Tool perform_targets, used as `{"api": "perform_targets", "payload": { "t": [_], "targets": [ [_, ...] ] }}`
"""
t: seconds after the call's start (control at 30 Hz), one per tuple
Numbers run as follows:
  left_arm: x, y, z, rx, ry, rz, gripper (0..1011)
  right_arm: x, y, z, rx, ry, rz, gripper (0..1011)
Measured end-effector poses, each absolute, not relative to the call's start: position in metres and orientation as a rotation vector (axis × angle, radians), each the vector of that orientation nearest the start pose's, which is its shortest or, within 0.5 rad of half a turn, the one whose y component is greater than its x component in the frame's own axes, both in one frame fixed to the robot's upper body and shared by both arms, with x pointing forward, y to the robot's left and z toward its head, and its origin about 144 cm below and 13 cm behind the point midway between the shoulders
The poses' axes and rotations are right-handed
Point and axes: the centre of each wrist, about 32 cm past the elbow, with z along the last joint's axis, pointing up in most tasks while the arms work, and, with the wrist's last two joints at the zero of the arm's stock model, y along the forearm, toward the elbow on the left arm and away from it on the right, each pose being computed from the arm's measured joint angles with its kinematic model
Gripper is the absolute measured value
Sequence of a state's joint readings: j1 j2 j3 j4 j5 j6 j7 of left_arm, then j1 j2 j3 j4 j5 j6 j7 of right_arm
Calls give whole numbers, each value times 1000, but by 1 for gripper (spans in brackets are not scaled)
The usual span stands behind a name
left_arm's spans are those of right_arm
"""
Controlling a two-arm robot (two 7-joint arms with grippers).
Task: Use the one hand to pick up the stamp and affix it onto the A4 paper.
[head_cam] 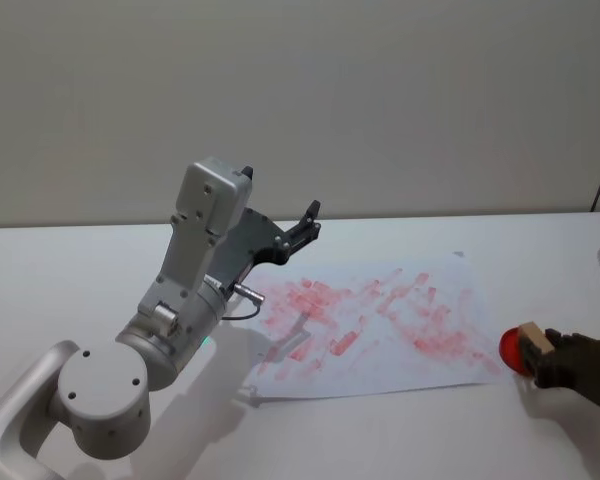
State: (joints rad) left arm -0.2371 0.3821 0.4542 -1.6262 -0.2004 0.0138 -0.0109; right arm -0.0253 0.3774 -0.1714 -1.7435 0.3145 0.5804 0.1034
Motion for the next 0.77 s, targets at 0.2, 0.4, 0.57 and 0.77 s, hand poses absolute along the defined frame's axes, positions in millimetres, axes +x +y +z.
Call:
{"api": "perform_targets", "payload": {
  "t": [0.2, 0.4, 0.57, 0.77],
  "targets": [
    [492, 198, 1204, 61, -268, 1124, 1001, 445, -267, 1180, -448, 320, -1231, 503],
    [492, 198, 1204, 61, -268, 1124, 1001, 446, -267, 1179, -452, 321, -1229, 723],
    [492, 198, 1204, 61, -268, 1124, 1001, 447, -267, 1179, -454, 322, -1227, 868],
    [492, 198, 1204, 61, -268, 1124, 1001, 447, -267, 1179, -455, 322, -1226, 1001]
  ]
}}
